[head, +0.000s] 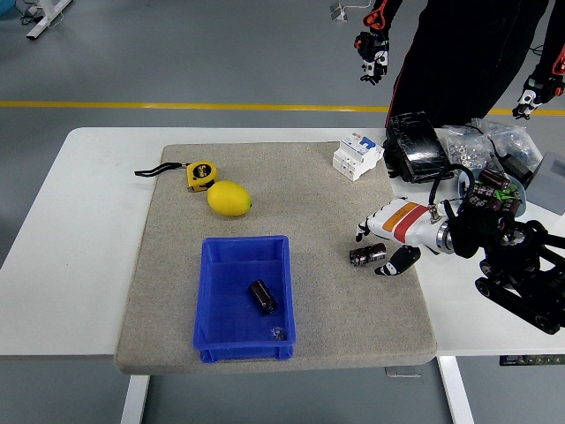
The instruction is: Pick up the battery,place it into the box
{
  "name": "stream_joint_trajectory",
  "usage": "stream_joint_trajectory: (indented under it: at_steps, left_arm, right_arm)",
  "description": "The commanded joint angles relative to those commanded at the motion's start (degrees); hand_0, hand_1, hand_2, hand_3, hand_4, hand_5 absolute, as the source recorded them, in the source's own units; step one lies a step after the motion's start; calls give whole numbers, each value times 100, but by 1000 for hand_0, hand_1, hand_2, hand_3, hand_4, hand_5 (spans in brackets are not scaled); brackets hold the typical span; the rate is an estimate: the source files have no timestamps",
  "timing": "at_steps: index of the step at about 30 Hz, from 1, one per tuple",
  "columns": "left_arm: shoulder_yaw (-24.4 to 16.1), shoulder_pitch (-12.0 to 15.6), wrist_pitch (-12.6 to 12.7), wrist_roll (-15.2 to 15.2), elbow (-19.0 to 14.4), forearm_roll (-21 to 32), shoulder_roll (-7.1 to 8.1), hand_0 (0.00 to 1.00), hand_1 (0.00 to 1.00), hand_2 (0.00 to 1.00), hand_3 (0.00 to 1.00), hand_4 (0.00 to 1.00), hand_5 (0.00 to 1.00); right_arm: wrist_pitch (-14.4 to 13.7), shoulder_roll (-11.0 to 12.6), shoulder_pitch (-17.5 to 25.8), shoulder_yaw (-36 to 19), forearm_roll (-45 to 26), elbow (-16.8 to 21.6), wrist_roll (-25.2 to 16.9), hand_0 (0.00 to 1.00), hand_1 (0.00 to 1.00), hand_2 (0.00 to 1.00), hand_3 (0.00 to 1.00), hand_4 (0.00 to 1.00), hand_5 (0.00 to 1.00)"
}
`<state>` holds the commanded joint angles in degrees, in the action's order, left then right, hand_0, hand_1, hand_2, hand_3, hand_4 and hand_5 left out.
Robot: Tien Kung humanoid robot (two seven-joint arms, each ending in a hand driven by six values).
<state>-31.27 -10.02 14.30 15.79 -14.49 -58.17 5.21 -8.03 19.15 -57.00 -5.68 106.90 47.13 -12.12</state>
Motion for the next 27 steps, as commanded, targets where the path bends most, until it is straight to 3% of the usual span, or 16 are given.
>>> stream_joint_trajectory:
  at_steps: [2,3,8,9,26,27]
  left_arm:
    - [1,0,2,0,-1,2,-1,579,595,623,579,625,586]
    - [8,1,5,-3,-1,14,-1,578,597,624,578,625,588]
    - [15,-5,6,-3,-4,14,-6,578,597,624,578,625,588]
    - [17,-6,6,-3,-5,18,-7,578,598,627,579,624,587]
    - [41,-13,6,-1,-12,40,-17,578,600,629,577,624,588]
    - [42,-14,5,-2,-13,39,-16,578,600,630,578,624,588]
  right_arm:
    - [-34,-5,5,0,-19,-15,-5,472,589,706,689,825,334]
    - [-59,-13,9,-3,-30,-24,-7,414,502,636,603,760,316]
    - [-117,-66,14,15,-64,-52,-4,414,502,636,603,760,316]
    - [-115,-80,15,24,-76,-62,-2,377,468,579,547,720,314]
    - [-215,-207,67,131,-260,-316,-25,336,441,537,516,672,301]
    - [-220,-207,67,133,-267,-321,-27,292,424,523,505,649,306]
